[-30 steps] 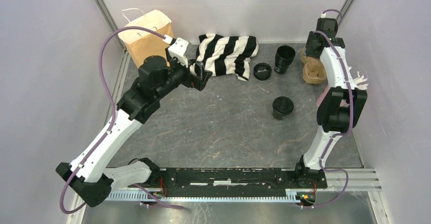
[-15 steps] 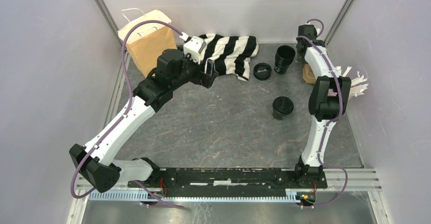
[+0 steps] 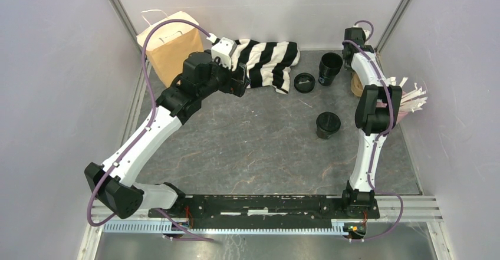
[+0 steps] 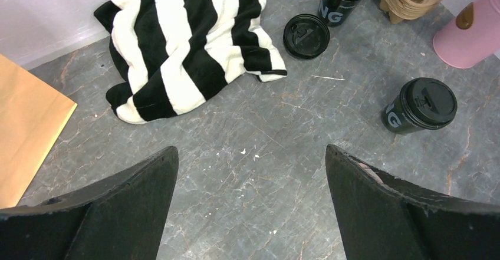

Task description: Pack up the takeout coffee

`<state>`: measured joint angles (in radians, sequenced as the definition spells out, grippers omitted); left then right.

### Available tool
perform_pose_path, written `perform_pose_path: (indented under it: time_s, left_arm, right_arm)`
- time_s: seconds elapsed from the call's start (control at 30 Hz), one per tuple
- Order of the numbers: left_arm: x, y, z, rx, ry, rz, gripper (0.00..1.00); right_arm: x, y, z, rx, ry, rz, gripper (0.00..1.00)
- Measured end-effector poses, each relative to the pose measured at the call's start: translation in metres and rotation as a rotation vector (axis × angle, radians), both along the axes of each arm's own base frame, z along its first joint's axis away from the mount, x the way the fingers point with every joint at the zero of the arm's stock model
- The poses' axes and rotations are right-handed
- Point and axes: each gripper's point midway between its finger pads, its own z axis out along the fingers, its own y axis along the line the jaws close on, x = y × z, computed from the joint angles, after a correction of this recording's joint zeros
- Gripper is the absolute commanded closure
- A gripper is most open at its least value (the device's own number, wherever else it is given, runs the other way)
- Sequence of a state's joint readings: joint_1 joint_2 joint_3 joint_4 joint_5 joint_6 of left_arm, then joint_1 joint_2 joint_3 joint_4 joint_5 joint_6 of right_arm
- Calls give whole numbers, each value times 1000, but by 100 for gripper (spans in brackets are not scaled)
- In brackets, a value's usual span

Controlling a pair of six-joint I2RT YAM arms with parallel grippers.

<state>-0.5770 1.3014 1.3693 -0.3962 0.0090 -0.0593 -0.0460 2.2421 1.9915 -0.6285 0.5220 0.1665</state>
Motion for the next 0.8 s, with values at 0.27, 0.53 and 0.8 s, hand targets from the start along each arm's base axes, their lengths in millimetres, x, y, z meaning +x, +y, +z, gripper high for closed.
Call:
perform_pose_path:
  time_s: [0.27,0.53,0.8]
  left_arm:
    - [1,2,0,0,0,6,0]
    - [2,2,0,0,0,7,0]
    - [2,2,0,0,0,7,0]
  right_arm:
    - [2,0,-1,1,-10,-6,74]
    - [4,-4,-5,-3,-17,-19,75]
    - [2,-10,-9,-1,-11,-32,78]
